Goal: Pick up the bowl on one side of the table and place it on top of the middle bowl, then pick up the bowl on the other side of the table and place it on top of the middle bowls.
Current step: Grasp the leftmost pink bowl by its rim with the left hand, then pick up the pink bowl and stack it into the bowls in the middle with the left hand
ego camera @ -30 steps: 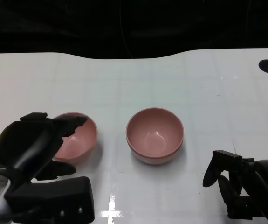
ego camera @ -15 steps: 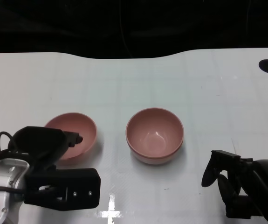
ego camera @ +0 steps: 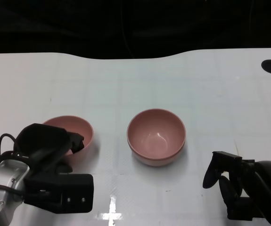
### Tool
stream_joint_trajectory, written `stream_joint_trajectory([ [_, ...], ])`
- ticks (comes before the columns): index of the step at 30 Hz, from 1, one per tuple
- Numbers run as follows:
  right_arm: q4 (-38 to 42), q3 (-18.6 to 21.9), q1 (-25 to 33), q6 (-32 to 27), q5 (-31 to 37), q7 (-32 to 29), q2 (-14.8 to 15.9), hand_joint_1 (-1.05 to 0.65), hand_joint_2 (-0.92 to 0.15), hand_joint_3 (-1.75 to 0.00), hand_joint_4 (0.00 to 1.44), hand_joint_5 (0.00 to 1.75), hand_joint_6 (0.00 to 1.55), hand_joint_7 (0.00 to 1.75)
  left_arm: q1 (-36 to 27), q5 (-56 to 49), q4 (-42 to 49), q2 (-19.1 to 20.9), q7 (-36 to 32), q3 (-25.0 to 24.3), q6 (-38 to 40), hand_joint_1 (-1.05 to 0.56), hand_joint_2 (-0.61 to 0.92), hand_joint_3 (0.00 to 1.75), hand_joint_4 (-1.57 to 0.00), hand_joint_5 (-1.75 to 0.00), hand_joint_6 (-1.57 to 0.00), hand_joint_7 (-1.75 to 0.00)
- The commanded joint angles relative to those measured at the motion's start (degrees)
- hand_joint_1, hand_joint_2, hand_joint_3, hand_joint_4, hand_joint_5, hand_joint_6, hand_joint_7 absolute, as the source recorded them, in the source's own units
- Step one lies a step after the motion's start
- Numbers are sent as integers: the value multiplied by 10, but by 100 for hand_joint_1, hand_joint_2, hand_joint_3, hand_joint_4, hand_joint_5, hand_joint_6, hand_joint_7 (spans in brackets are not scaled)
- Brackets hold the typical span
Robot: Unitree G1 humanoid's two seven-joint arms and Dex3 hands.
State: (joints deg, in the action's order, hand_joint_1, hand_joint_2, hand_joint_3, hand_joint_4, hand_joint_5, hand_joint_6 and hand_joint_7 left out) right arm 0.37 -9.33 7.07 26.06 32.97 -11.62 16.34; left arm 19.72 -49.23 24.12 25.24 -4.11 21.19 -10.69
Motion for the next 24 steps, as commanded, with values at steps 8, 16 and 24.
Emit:
stream_joint_trajectory([
  [8,-5,1,0,3,0,-1,4,-10,-19,-155,97,175,84,148,4,19,-56,7,-62,-25,-15,-19,80,48,-78,-175,-75,-132],
  [16,-4,1,3,1,-2,2,4,-11,-18,-155,97,175,85,148,15,52,-116,-10,-54,-25,-45,-22,58,85,-78,-175,-78,-131],
  [24,-6,2,3,-2,0,5,5,-11,-19,-154,98,175,85,148,26,46,-129,-43,-81,-9,-98,-20,53,92,-80,-175,-89,-111],
])
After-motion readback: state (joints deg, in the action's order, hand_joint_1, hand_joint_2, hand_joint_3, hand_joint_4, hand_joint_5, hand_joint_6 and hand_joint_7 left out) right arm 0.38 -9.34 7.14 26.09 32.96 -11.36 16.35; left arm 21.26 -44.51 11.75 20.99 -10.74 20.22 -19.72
